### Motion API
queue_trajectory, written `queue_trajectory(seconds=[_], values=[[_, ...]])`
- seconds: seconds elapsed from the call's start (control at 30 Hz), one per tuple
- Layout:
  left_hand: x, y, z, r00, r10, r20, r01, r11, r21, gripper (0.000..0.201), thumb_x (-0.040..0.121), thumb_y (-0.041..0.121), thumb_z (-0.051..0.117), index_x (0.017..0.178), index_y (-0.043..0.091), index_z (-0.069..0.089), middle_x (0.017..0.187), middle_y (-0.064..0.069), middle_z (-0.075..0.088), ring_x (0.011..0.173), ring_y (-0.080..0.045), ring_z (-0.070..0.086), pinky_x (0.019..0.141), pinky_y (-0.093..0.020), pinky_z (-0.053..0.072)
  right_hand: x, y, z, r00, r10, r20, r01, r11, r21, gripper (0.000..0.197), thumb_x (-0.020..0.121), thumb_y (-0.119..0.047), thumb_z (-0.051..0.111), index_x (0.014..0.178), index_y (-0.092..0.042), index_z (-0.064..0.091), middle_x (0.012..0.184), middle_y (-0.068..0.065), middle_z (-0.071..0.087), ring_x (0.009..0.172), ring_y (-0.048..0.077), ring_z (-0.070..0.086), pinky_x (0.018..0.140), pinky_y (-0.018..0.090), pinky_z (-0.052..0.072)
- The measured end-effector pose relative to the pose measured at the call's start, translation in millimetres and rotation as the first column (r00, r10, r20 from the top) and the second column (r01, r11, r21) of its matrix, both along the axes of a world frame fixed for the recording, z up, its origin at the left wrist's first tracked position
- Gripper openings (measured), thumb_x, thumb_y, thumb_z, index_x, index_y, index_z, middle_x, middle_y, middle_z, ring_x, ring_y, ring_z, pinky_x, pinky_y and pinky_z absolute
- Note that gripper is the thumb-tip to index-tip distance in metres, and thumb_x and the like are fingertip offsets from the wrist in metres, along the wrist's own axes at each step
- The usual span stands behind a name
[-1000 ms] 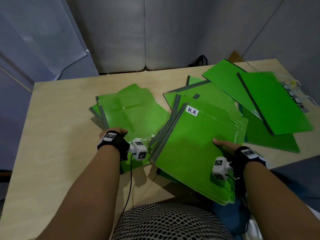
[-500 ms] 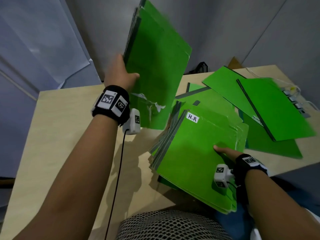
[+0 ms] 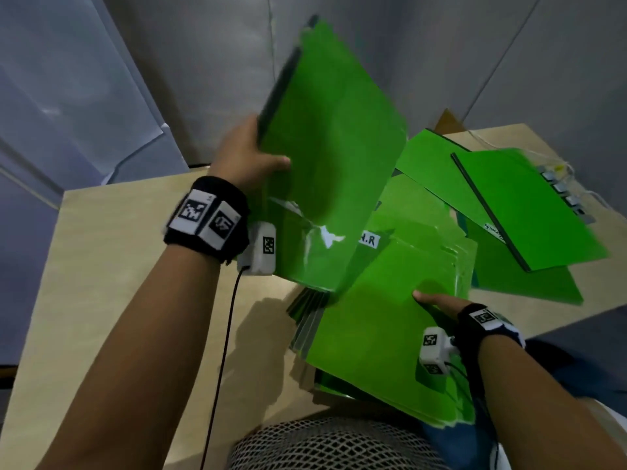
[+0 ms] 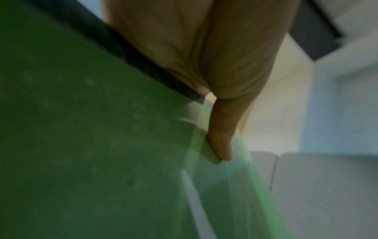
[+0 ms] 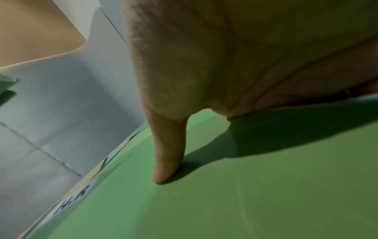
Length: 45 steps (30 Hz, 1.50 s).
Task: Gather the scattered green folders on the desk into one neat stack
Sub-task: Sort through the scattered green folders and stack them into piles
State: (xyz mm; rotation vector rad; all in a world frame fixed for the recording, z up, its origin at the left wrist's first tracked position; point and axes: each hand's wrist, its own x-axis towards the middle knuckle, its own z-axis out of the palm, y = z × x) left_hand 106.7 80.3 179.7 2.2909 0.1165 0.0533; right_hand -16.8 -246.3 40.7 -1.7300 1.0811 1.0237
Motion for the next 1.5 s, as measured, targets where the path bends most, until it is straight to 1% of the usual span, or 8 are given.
queue_trajectory(seconds=[0.1,0.37,0.53,0.67,1.17,1.27,1.4,1.5], values=[[2.4,-20.1,16.5,0.994,-0.097,0.057,0.075,0.949,0.307,0.055,0.079,0.029,0.074,0.123,0.009,0.049,0.121,-0.017,0.058,0.111,-0.033,0.056,0.087,-0.038,0.043,0.2,1.4,-1.8,1.000,0.010,-0.009,-0.010,0.999,0.036,0.088,0.082,-0.061,0.058,0.152,-0.024,0.020,0.160,0.011,0.013,0.143,0.033,0.021,0.109,0.047,0.026],[7.4,-52.6,-78.7,0.882,-0.266,-0.390,0.120,0.926,-0.359,0.015,0.077,0.003,0.075,0.089,0.009,0.067,0.086,-0.012,0.068,0.074,-0.025,0.063,0.089,-0.046,0.053,-5.1,1.4,6.0,0.986,-0.106,0.130,0.099,0.993,0.061,0.082,0.088,-0.069,0.038,0.151,-0.021,0.020,0.160,0.008,0.015,0.142,0.029,0.024,0.113,0.049,0.020],[-37.2,-72.8,-165.5,0.730,-0.102,-0.675,0.251,0.960,0.127,0.072,0.071,0.038,0.079,0.124,0.003,0.047,0.122,-0.013,0.058,0.104,-0.030,0.059,0.079,-0.033,0.052,-7.0,-42.7,-30.7,0.932,-0.299,0.202,0.263,0.947,0.186,0.137,0.035,-0.099,0.047,0.151,-0.035,0.012,0.161,0.008,0.007,0.145,0.039,0.017,0.110,0.064,0.021],[-76.9,-91.2,-187.4,0.764,-0.057,-0.643,0.340,0.882,0.325,0.089,0.068,0.061,0.072,0.134,0.009,0.039,0.131,-0.014,0.038,0.126,-0.032,0.038,0.099,-0.044,0.046,-9.8,-14.9,0.1,0.930,-0.275,0.243,0.206,0.939,0.277,0.109,0.050,-0.075,0.073,0.145,-0.042,0.029,0.159,-0.004,0.021,0.147,0.029,0.016,0.113,0.064,0.017],[-66.3,-77.3,-192.1,0.612,-0.087,-0.786,-0.240,0.927,-0.290,0.079,0.069,0.038,0.083,0.127,-0.007,0.055,0.100,-0.021,0.067,0.071,-0.028,0.059,0.062,-0.032,0.047,17.1,-10.7,5.2,0.799,-0.194,0.569,0.198,0.979,0.055,0.109,0.066,-0.034,0.085,0.147,-0.002,0.021,0.153,0.021,0.030,0.138,0.038,0.032,0.109,0.050,0.031],[-68.6,-73.5,-191.6,0.705,-0.109,-0.701,-0.296,0.853,-0.431,0.092,0.056,0.041,0.090,0.129,-0.002,0.055,0.111,-0.019,0.065,0.102,-0.035,0.062,0.083,-0.038,0.048,27.7,-2.8,15.0,0.722,-0.171,0.671,0.150,0.985,0.090,0.113,0.059,-0.038,0.087,0.148,-0.010,0.023,0.153,0.015,0.031,0.140,0.035,0.031,0.112,0.052,0.029],[-68.5,-67.5,-183.3,0.882,0.033,-0.471,-0.307,0.798,-0.519,0.055,0.059,0.019,0.090,0.106,0.006,0.064,0.096,-0.013,0.070,0.085,-0.029,0.069,0.061,-0.028,0.056,48.2,-9.3,-3.4,0.630,-0.127,0.767,0.086,0.992,0.093,0.133,0.032,-0.069,0.084,0.144,-0.019,0.034,0.148,0.009,0.042,0.136,0.029,0.040,0.109,0.056,0.035],[-57.6,-60.7,-159.3,0.968,0.080,-0.240,-0.205,0.803,-0.559,0.060,0.063,0.008,0.087,0.114,0.012,0.057,0.096,-0.002,0.068,0.080,-0.014,0.066,0.065,-0.030,0.059,52.0,8.2,40.3,0.566,-0.103,0.818,0.054,0.995,0.088,0.113,0.056,-0.049,0.086,0.147,-0.017,0.028,0.153,0.009,0.034,0.140,0.027,0.032,0.114,0.050,0.028]])
